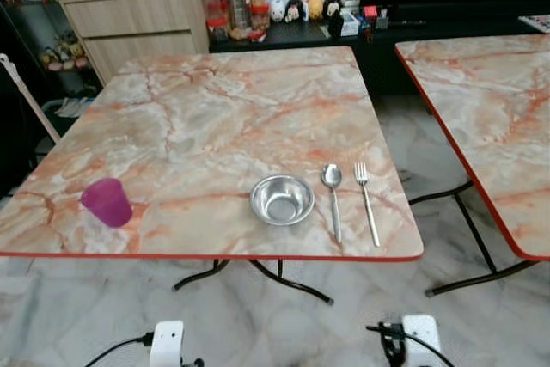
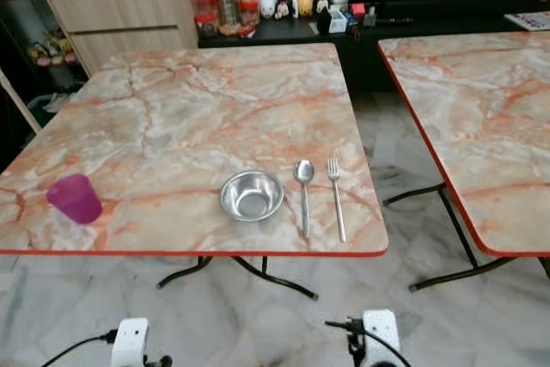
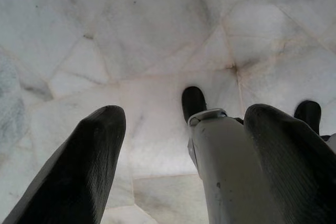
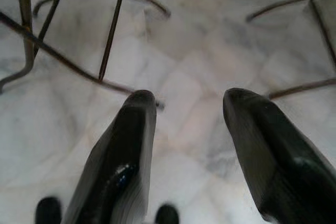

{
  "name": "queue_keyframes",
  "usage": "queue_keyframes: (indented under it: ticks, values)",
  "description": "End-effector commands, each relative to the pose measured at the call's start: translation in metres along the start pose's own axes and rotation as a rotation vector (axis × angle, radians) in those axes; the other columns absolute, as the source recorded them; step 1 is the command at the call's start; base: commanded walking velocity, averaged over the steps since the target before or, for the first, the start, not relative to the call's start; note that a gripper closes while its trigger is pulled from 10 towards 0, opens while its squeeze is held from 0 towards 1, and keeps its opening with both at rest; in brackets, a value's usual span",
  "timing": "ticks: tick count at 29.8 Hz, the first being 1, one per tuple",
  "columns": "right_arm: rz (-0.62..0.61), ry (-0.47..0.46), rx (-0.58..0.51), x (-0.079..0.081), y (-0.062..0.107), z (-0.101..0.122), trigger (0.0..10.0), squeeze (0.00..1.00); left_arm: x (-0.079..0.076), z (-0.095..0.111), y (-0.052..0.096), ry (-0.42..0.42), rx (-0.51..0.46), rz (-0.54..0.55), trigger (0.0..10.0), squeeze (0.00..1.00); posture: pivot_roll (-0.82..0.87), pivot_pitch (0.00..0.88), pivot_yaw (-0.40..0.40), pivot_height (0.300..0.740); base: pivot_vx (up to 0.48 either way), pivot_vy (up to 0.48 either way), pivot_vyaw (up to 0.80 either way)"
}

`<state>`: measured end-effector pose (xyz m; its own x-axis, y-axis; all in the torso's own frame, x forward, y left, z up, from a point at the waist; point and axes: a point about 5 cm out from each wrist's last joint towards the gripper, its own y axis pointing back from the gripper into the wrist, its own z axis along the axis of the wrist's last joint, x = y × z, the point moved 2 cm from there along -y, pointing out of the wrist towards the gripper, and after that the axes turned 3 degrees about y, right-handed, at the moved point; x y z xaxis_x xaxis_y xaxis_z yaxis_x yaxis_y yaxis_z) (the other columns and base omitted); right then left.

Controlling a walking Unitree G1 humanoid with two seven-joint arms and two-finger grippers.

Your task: Setting the table

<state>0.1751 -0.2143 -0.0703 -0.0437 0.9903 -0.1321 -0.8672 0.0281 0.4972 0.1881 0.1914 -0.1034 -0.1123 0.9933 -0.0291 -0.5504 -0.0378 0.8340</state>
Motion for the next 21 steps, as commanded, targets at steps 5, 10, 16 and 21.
queue_keyframes:
  ticks: [5,10,16,21]
  values:
    - [0.029,0.055,-0.219,0.004,0.006,0.04,10.0,0.0,0.007,-0.001,0.001,0.004,0.0,0.011,10.0,0.0,-0.08,0.033,0.093,0.74,0.0,0.0,0.0]
    - [0.081,0.086,-0.362,0.013,0.017,0.077,10.0,0.0,0.009,-0.003,0.001,0.001,0.005,0.014,10.0,0.0,-0.08,0.042,0.092,0.74,0.0,0.0,0.0]
    - [0.139,0.113,-0.549,0.026,0.03,0.138,10.0,0.0,0.01,-0.005,0.002,0.011,0.005,0.018,10.0,0.0,-0.07,0.044,0.082,0.74,0.0,0.0,0.0]
    - [0.142,0.077,-0.593,0.03,0.027,0.164,10.0,0.0,0.01,-0.004,0.002,0.017,0.0,0.019,10.0,0.0,-0.06,0.034,0.078,0.74,0.0,0.0,0.0]
